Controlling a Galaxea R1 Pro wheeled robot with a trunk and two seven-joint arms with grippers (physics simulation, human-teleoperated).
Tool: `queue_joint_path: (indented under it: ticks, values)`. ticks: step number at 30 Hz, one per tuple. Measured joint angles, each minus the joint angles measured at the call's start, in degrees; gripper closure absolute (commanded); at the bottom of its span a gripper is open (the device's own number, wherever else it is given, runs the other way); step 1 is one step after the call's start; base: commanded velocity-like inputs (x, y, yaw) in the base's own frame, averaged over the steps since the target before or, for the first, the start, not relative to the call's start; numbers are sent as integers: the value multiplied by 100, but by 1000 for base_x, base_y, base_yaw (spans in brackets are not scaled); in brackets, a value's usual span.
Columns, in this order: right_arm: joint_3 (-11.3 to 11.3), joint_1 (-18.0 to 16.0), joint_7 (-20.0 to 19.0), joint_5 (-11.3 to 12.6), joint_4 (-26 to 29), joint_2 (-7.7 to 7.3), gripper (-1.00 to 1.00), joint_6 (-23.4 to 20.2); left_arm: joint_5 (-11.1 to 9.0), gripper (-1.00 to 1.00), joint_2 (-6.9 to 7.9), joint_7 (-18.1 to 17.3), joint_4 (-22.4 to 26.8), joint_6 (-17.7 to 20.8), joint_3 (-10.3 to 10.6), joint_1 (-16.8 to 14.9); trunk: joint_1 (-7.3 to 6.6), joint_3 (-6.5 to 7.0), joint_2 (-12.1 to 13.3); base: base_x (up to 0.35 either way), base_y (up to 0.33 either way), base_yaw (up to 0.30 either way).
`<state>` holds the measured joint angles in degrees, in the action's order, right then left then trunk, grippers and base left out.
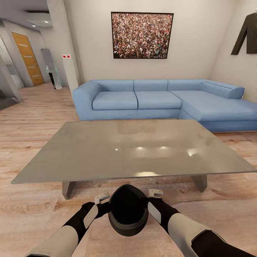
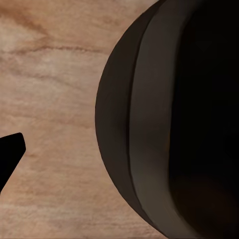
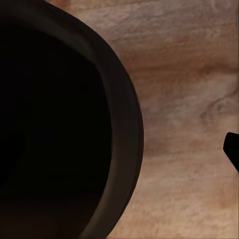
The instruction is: Place each of the two pumpkins and all three candles from the living room inside a cabinet in the living room (use any cabinet), then make sure every cabinet is closed, and position the cauldron so it is next to a table in the living room.
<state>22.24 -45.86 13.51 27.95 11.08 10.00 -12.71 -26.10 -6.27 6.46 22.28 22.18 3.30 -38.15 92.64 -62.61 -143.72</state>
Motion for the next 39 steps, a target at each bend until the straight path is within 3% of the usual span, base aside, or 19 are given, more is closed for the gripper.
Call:
queue_joint_path:
  ticks: [2, 39]
  values:
    - [1, 0, 0, 0, 0, 0, -100, 0, 0, -100, 0, -1, 0, 0, -2, 0, -5, 44, 3, 0, 0, 0]
    - [1, 0, 0, 0, 0, 0, -100, 0, -2, -100, 0, -33, 0, 2, -6, 0, -5, 45, 3, 0, 0, 0]
